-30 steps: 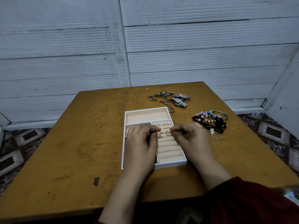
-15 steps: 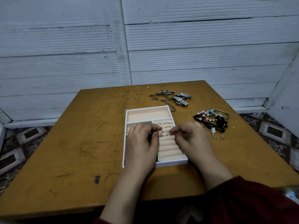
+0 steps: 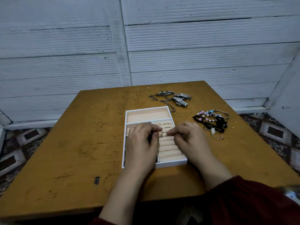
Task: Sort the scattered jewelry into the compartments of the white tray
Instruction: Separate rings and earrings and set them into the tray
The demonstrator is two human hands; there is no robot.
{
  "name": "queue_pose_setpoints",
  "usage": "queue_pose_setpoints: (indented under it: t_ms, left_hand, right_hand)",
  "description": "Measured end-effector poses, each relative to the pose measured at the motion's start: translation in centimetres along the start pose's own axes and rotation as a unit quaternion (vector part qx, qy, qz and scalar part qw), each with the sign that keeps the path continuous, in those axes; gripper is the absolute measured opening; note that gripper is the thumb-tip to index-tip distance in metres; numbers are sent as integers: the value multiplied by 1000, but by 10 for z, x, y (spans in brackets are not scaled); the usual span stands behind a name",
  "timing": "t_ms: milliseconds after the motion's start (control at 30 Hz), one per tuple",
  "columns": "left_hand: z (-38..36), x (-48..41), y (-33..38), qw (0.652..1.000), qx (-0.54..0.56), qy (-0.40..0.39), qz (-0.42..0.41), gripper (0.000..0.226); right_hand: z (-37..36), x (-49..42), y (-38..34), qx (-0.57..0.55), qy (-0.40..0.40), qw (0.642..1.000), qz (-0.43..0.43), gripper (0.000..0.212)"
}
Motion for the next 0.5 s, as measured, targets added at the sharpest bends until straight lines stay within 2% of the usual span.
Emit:
queue_pose_setpoints:
  t_ms: [167, 333, 500]
  left_hand:
    - [0, 0, 0, 1000, -5, -3, 4, 24]
    - [-2, 1, -1, 1000, -24, -19, 3, 24]
    - [-7, 2, 0, 997, -57, -49, 1, 23]
  right_hand:
    - [0, -1, -1, -14, 3, 1000, 3, 29]
    - [16, 1, -2, -57, 87, 995, -8, 28]
    - [19, 2, 3, -50, 103, 993, -27, 27]
Point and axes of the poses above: each hand's wrist, its own x-axis away from the middle knuckle, its own z-axis out of the back of the hand, y = z × x, the point moved 9 cm from there along -x, towards the middle knuckle, and after that the axes turned 8 degrees about y, right-handed, at the moved point
